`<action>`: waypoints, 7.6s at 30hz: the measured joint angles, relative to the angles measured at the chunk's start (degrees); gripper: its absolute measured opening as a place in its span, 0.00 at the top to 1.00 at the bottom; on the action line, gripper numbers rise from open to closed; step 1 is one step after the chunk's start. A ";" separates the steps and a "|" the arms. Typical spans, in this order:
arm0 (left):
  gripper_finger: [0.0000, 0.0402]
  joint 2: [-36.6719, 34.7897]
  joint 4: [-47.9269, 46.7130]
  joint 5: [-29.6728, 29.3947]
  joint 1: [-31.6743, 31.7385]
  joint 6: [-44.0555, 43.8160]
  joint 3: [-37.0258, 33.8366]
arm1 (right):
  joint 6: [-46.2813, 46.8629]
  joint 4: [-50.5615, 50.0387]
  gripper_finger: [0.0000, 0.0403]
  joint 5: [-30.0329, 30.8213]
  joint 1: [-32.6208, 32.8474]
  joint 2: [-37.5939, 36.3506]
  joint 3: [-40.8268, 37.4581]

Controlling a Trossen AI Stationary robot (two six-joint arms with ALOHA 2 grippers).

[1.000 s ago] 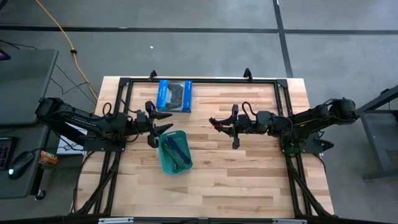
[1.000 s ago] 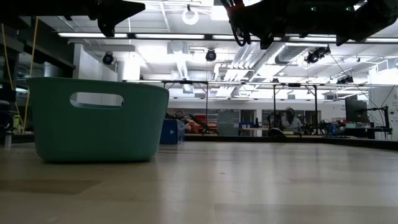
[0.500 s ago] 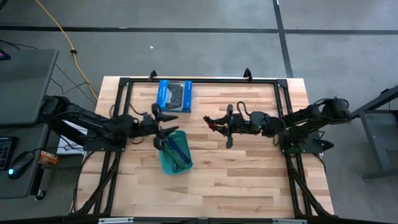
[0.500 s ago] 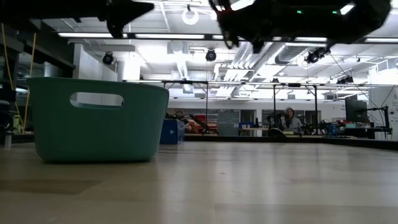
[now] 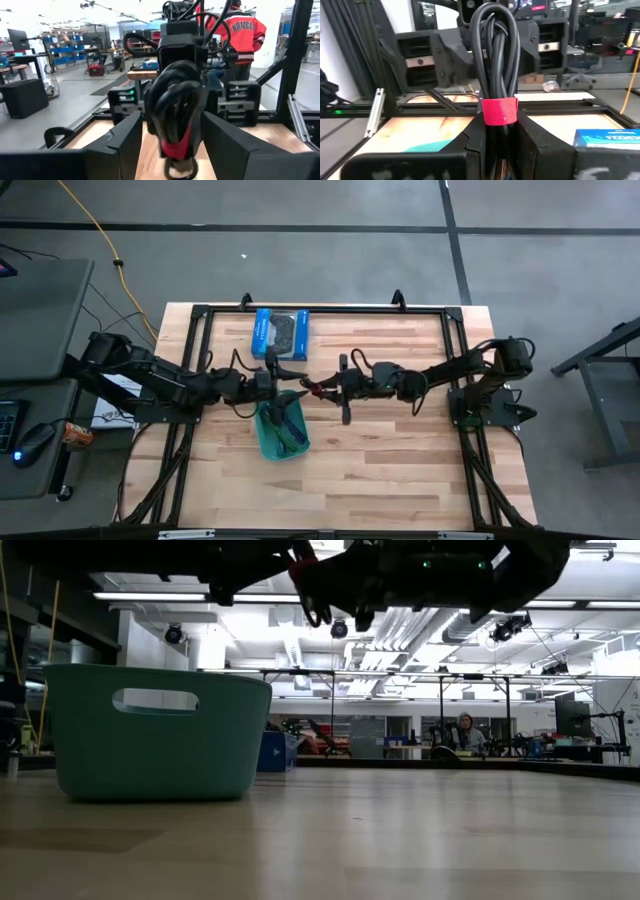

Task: Pick and place USB-C Cables
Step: Put the black charger cable into the green bin

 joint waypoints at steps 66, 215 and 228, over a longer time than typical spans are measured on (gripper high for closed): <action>0.97 14.19 6.40 4.76 0.00 -2.16 7.23 | 2.95 -2.62 0.53 -0.60 0.53 0.00 0.07; 0.97 29.68 -94.37 7.08 -9.64 -1.32 39.51 | 0.33 -20.10 0.41 14.62 8.07 -56.46 -28.46; 0.93 29.64 -93.03 7.03 -9.60 -1.56 39.51 | 0.33 -20.13 0.41 14.62 8.07 -56.46 -28.48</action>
